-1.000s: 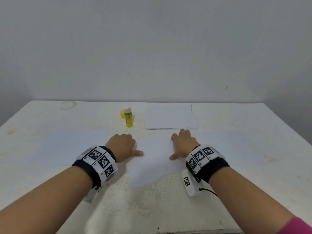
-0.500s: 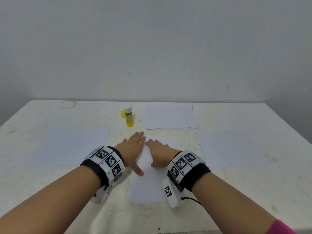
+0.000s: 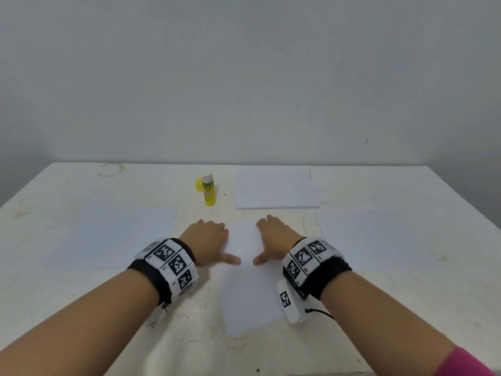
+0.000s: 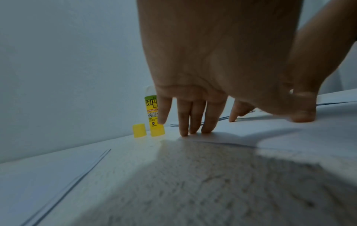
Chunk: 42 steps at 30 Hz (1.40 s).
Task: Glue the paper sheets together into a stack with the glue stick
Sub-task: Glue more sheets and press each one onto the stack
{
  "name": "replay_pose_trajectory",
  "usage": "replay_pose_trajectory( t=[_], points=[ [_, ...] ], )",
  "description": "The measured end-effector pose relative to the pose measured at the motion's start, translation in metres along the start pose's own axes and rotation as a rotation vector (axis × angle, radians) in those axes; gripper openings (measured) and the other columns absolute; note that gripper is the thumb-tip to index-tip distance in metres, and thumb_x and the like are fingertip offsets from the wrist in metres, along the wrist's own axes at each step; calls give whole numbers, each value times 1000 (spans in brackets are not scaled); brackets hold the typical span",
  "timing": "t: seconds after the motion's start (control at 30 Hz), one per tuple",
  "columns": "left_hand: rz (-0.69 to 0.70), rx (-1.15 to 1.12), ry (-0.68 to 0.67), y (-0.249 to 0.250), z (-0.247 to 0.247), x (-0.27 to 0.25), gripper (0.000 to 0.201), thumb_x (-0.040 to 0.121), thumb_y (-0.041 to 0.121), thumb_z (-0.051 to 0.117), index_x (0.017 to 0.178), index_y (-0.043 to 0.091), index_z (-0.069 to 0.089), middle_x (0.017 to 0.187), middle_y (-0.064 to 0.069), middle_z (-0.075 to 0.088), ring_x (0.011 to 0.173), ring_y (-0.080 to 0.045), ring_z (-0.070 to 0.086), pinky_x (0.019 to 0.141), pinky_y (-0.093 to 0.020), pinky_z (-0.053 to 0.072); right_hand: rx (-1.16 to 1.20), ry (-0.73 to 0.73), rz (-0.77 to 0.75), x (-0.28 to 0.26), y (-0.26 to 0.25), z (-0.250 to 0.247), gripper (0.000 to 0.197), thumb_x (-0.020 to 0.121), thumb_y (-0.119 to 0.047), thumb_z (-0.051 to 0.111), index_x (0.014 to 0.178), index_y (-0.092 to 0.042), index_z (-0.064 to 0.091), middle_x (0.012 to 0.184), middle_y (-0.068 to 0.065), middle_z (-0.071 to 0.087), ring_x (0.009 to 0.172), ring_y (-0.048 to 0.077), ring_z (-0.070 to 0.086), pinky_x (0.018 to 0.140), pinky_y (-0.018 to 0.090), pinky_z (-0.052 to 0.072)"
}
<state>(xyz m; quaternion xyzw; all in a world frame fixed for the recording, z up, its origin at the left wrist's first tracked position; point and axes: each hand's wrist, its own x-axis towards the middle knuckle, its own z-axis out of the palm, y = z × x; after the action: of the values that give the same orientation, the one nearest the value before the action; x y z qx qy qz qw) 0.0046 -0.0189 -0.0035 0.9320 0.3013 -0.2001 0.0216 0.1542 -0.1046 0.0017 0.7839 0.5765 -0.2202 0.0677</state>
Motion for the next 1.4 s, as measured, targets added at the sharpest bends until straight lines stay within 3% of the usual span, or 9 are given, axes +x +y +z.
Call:
replay_pose_trajectory(
  t=[0.1, 0.2, 0.3, 0.37, 0.53, 0.83, 1.03, 1.23, 1.4],
  points=[
    [-75, 124, 124, -1, -8, -2, 59, 86, 69, 44, 83, 11, 57, 78, 2, 54, 72, -16, 50, 72, -27, 35, -184, 69, 33, -5, -11, 4, 70, 85, -40, 67, 138, -9, 35, 139, 15, 31, 133, 32, 23, 102, 43, 35],
    [-3, 89, 168, -10, -2, 2, 63, 82, 65, 56, 117, 13, 55, 120, -3, 53, 109, -20, 49, 87, -29, 40, -228, 111, -42, -9, -26, 12, 44, 94, -14, 49, 136, -6, 38, 139, 16, 32, 131, 31, 26, 99, 42, 35],
    [93, -45, 11, -14, 10, 1, 100, 84, 65, 52, 152, 9, 6, 161, -6, -3, 147, -21, 5, 118, -40, 19, -139, 72, -145, -3, -31, 19, 51, 96, -8, 43, 144, -8, 29, 147, 13, 27, 133, 29, 27, 102, 42, 35],
    [66, -69, -129, -11, 15, -2, 113, 77, 79, 32, 150, 9, -16, 157, -6, -24, 147, -18, -16, 119, -46, 4, -95, 5, -189, 1, -30, 19, 62, 97, -13, 46, 151, -12, 16, 157, 10, 13, 142, 28, 18, 112, 45, 29],
    [12, -42, -196, -8, 17, -3, 138, 39, 89, -2, 148, 6, -20, 157, -8, -25, 147, -18, -14, 118, -48, 4, -95, -147, -153, 2, -7, 17, 87, 95, -46, 49, 153, -16, -9, 160, 1, -15, 148, 16, -7, 118, 52, 4],
    [46, -110, -205, -23, 14, -5, 141, 40, 91, 25, 150, 13, -18, 157, 2, -25, 147, -12, -13, 117, -52, 3, -98, -238, -11, -14, 73, 3, 129, 72, -63, 70, 149, -14, -21, 157, -2, -24, 147, 14, -13, 117, 50, -2],
    [5, -152, -257, -25, 17, -4, 156, 28, 97, 23, 145, 8, -29, 153, -3, -35, 144, -18, -25, 115, -53, -7, -75, -170, 16, -20, 75, 4, 134, 67, -60, 76, 150, -7, -15, 160, 4, -13, 148, 17, -4, 117, 49, -2],
    [8, -162, -274, -25, 21, -2, 175, 1, 103, 12, 141, 9, -34, 150, -3, -40, 141, -19, -30, 114, -52, -11, 134, 17, 14, -29, 66, 2, 130, 58, -40, 89, 153, -15, 3, 142, 6, 44, 133, 27, 37, 115, 39, 21],
    [0, -170, -261, -25, 23, -2, 175, 0, 103, 8, 141, 9, -35, 150, -4, -40, 141, -19, -30, 114, -51, -13, 610, 297, -13, -36, 69, 9, 116, 62, -21, 88, 151, -28, 13, 141, 2, 36, 131, 21, 35, 98, 26, 34]
  ],
)
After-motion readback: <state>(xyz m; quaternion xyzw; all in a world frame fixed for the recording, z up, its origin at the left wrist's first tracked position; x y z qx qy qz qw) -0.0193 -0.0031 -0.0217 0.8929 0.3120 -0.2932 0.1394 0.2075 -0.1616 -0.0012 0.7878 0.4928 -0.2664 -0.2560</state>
